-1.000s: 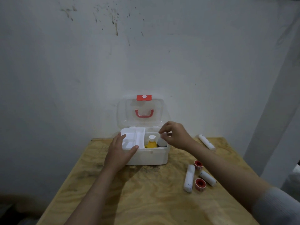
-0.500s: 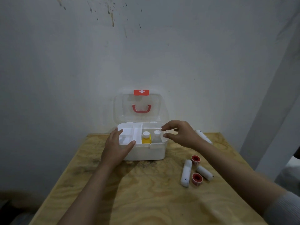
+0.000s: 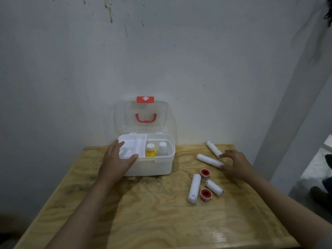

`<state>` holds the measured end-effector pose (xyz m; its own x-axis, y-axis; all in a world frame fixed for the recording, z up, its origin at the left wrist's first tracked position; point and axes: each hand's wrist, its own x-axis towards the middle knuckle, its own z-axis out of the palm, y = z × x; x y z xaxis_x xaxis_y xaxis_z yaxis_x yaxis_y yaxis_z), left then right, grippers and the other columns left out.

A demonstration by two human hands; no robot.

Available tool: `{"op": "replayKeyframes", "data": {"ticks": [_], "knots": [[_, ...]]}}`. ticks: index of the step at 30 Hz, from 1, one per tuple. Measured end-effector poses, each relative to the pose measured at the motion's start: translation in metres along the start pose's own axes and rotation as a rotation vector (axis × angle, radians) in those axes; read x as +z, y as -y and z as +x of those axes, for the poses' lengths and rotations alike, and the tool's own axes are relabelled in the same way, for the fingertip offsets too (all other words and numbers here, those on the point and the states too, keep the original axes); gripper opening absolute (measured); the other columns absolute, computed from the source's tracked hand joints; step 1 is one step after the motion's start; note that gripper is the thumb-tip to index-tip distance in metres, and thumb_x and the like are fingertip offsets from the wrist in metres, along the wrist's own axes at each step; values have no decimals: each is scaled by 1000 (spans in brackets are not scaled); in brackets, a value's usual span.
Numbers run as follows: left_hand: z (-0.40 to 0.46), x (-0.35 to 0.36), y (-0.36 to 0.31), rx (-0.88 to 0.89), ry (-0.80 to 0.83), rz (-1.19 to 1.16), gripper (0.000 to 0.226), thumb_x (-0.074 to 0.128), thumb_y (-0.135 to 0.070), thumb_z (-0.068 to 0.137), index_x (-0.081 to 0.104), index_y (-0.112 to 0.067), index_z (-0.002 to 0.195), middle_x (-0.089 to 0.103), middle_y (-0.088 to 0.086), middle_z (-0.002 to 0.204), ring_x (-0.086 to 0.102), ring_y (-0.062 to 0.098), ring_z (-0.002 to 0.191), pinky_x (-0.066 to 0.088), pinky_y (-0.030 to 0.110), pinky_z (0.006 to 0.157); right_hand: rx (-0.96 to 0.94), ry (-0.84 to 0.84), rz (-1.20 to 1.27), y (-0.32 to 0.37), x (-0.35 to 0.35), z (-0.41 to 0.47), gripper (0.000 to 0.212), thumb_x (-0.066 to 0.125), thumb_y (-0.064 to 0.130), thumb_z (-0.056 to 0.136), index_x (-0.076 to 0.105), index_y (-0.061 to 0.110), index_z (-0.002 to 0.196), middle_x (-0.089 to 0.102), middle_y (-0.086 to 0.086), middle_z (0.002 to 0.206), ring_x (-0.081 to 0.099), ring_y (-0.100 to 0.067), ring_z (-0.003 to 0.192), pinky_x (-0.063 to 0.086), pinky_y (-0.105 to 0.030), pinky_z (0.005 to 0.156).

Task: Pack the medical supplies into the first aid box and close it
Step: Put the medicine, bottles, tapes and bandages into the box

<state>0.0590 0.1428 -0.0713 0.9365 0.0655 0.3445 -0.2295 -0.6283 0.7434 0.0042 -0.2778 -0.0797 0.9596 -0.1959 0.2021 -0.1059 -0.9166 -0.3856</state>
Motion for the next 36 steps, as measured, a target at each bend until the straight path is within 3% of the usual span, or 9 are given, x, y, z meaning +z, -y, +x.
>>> {"op": "replayKeyframes", "data": {"ticks": [3, 7, 11, 14, 17, 21, 25, 30, 36], "knots": [[-1, 1, -3, -3, -2, 7, 72, 71, -49, 76, 43, -24, 137, 33, 0, 153, 33, 22, 138, 34, 45, 109, 9, 21, 17, -1, 8, 5, 41, 74, 31, 74, 65, 24, 113, 47, -8, 141, 41, -28, 130, 33, -42, 107], [-2, 1, -2, 8, -5, 11, 70, 71, -48, 76, 45, -23, 136, 34, 0, 153, 34, 22, 137, 34, 44, 109, 4, 22, 37, -1, 12, 17, 30, 70, 29, 79, 69, 21, 108, 49, -7, 141, 47, -27, 126, 38, -40, 103], [-1, 1, -3, 11, -11, 18, 70, 71, -49, 75, 45, -23, 135, 34, -1, 152, 34, 21, 137, 35, 44, 108, -9, -15, 37, 4, 19, 23, 30, 68, 33, 80, 69, 17, 106, 60, -5, 126, 58, -21, 106, 45, -31, 83], [-1, 2, -4, 7, -13, 22, 71, 71, -49, 75, 45, -24, 136, 34, -1, 153, 34, 22, 137, 36, 44, 107, 12, -102, 109, 5, 26, 25, 28, 71, 28, 77, 69, 13, 101, 62, -7, 110, 55, -15, 83, 40, -25, 68], [-2, 2, -4, 7, -13, 28, 70, 71, -49, 75, 45, -24, 136, 33, -1, 153, 34, 22, 137, 35, 45, 107, 27, -200, 170, 5, 32, 24, 19, 72, 17, 73, 68, 9, 90, 64, -11, 98, 51, -14, 76, 35, -18, 57], [-2, 2, -2, 9, -10, 27, 71, 70, -51, 75, 45, -26, 135, 33, -1, 153, 35, 22, 137, 37, 45, 107, 15, -294, 281, 15, 25, 18, 18, 75, 12, 68, 67, 8, 83, 65, -11, 88, 53, -17, 75, 37, -18, 57], [0, 3, 1, 2, -4, 17, 72, 70, -54, 74, 43, -28, 136, 33, -3, 153, 35, 22, 136, 39, 47, 106, -171, -369, 430, 50, -8, 19, 21, 76, 2, 64, 67, 11, 81, 66, -4, 87, 62, -20, 80, 45, -19, 64], [0, 5, 1, -9, -8, 16, 74, 70, -55, 73, 41, -29, 137, 32, -3, 153, 35, 22, 136, 40, 49, 105, -393, -275, 455, 113, -49, 28, 22, 72, 2, 64, 67, 11, 83, 68, -1, 93, 63, -14, 85, 53, -26, 66], [-1, 5, 3, -7, 4, 13, 75, 68, -60, 72, 41, -33, 136, 32, -5, 153, 35, 21, 136, 41, 47, 104, -570, -7, 161, 169, -53, 57, 24, 70, 5, 65, 69, 7, 88, 67, -9, 96, 62, -22, 86, 54, -35, 75]]}}
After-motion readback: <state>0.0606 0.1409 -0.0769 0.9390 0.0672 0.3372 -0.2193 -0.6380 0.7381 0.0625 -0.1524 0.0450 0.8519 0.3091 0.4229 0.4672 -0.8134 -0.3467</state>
